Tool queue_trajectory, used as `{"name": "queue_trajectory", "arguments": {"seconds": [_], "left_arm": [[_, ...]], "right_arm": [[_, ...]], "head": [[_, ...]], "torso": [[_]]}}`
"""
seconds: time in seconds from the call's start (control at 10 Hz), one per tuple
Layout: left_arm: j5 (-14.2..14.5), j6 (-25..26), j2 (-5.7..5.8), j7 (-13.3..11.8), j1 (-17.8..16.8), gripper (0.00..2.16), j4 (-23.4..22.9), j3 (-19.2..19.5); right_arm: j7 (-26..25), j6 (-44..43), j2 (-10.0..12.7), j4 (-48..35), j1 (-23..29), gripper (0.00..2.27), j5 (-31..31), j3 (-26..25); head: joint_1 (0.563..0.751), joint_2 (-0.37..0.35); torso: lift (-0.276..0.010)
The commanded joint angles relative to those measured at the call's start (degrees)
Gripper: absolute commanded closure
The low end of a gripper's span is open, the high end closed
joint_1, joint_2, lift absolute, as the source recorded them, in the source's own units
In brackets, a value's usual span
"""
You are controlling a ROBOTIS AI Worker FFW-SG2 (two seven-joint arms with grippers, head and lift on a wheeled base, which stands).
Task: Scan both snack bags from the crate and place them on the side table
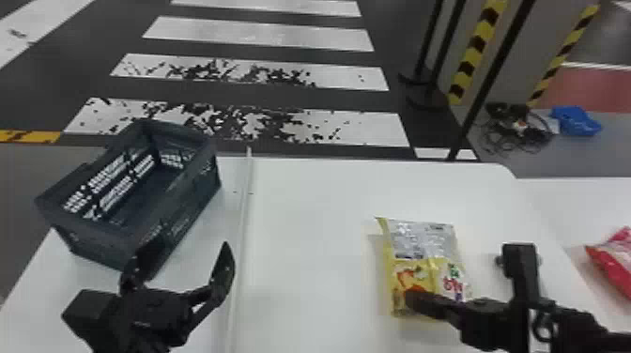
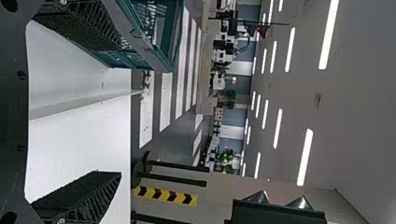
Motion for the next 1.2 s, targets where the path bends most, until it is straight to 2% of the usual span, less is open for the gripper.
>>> {"name": "queue_trajectory", "arguments": {"seconds": [0.0, 0.3, 0.6, 0.8, 1.1], "left_arm": [[0.1, -0.3, 0.0, 0.0, 0.0, 0.03, 0.1, 0.1], [0.2, -0.3, -0.09, 0.0, 0.0, 0.03, 0.3, 0.1], [0.2, -0.3, -0.18, -0.2, 0.2, 0.03, 0.2, 0.1], [0.1, -0.3, -0.18, -0.2, 0.2, 0.03, 0.2, 0.1], [0.1, -0.3, -0.26, -0.2, 0.2, 0.03, 0.2, 0.1]], "right_arm": [[0.1, 0.0, -0.7, 0.6, -0.1, 2.26, 0.2, -0.3], [0.2, 0.2, -1.3, -0.1, 0.4, 2.26, -0.8, -1.4], [1.0, 2.8, -1.0, -3.3, 0.5, 2.26, -5.7, -2.7], [0.8, 1.9, -0.4, -0.6, -3.0, 2.26, -5.2, -3.7], [-0.2, -7.6, 0.1, 6.8, -8.3, 2.26, -4.2, -4.2]], "head": [[0.695, -0.102], [0.695, -0.122], [0.695, -0.107], [0.695, -0.099], [0.695, -0.128]], "torso": [[-0.095], [-0.095], [-0.095], [-0.095], [-0.095]]}}
